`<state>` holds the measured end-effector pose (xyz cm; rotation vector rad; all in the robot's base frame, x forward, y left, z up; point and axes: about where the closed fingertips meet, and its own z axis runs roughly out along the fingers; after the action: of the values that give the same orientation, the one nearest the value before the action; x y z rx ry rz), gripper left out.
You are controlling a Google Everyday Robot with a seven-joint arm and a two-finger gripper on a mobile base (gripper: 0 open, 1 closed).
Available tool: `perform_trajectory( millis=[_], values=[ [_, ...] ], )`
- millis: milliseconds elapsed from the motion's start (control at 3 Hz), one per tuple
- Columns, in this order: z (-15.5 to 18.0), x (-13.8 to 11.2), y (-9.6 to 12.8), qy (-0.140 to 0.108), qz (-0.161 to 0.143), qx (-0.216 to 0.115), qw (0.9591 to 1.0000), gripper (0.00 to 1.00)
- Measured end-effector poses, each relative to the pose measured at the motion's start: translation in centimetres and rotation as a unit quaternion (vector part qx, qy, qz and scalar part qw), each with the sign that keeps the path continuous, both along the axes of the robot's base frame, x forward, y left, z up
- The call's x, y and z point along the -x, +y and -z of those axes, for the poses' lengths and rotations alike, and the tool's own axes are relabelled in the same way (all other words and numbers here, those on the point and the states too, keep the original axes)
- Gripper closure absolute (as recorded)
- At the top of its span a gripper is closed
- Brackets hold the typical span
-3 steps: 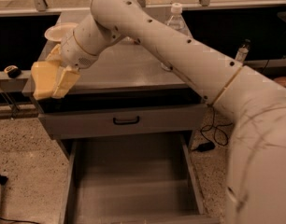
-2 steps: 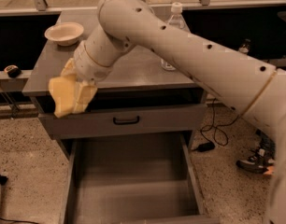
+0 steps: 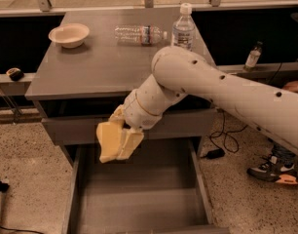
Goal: Place sponge into middle drawer
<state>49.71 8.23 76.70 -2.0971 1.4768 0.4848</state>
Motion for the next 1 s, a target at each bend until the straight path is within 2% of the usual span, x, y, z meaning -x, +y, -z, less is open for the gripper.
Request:
perform_trajectory(
  millis=[333, 667, 1000],
  values=[
    [0.0, 0.0, 0.0, 0.000, 0.000, 0.000, 1.0000, 1.00],
    [4.0, -0.2, -2.0, 0.033, 0.027, -0.001, 0.9991, 1.00],
    [8.6, 0.8, -5.8, 0.027, 0.061, -0.006, 0.9977, 1.00]
  ],
)
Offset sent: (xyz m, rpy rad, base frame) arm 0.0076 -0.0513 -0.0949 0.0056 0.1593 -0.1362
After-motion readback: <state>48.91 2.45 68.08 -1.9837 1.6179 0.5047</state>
